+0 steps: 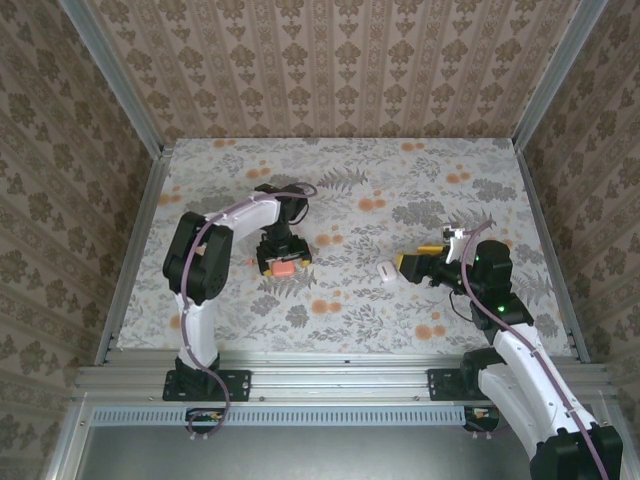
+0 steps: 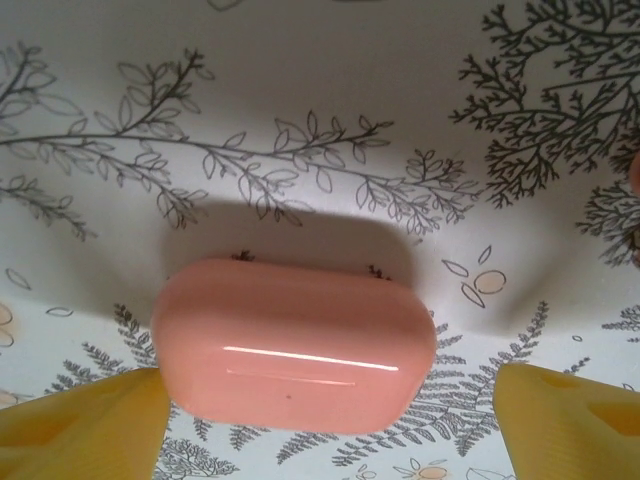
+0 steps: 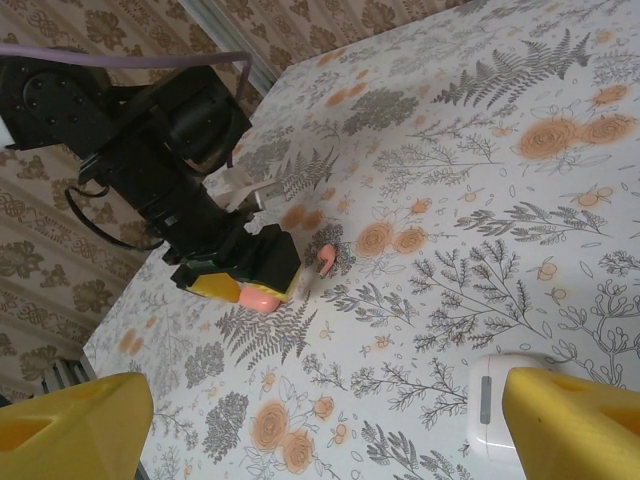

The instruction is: Insert wireless bluetooth earbuds into charging case

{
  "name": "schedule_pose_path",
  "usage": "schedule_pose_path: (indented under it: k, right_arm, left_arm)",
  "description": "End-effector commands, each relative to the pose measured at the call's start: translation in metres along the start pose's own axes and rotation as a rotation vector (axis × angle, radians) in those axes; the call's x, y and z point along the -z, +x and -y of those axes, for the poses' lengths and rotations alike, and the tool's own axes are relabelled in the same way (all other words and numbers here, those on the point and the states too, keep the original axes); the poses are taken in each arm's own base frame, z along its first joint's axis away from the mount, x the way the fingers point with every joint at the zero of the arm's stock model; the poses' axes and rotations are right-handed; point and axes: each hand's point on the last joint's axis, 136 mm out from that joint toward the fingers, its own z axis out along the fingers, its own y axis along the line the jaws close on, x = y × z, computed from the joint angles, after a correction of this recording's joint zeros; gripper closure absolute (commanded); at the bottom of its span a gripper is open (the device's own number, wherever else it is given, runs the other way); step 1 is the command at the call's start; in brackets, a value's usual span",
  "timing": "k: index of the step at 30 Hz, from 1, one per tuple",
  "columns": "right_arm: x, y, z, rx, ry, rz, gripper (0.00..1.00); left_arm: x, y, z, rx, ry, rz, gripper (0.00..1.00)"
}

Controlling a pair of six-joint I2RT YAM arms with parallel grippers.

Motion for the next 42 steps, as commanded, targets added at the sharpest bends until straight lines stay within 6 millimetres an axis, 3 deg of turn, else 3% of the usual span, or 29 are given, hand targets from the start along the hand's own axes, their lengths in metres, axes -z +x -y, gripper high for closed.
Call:
schedule_pose_path:
  k: [1, 14, 24, 34, 42]
  right_arm:
    - [0.002, 0.003, 0.001, -0.006, -0.002, 0.005, 0.08]
    - [0.001, 0.009, 0.005, -0.018, 0.011, -0.015, 0.08]
    - [0.0, 0.012, 0.011, -0.035, 0.043, -0.031, 0.09]
    - [0.003, 0.024, 0.028, -0.065, 0.15, -0.112, 0.05]
    - [-0.008, 0.033, 0.033, -0.164, 0.167, -0.279, 0.1]
  left_arm:
    - [0.001, 0.002, -0.007, -0.017, -0.024, -0.038, 0.15]
    - [-0.013, -0.004, -0.012, -0.03, -0.051, -0.049, 0.21]
    - [-0.018, -0.005, -0.013, -0.038, -0.038, -0.056, 0.37]
    - [0.009, -0.002, -0.007, -0.111, -0.009, 0.023, 0.41]
    - [0.034, 0.015, 0.011, -0.395, 0.09, 0.202, 0.44]
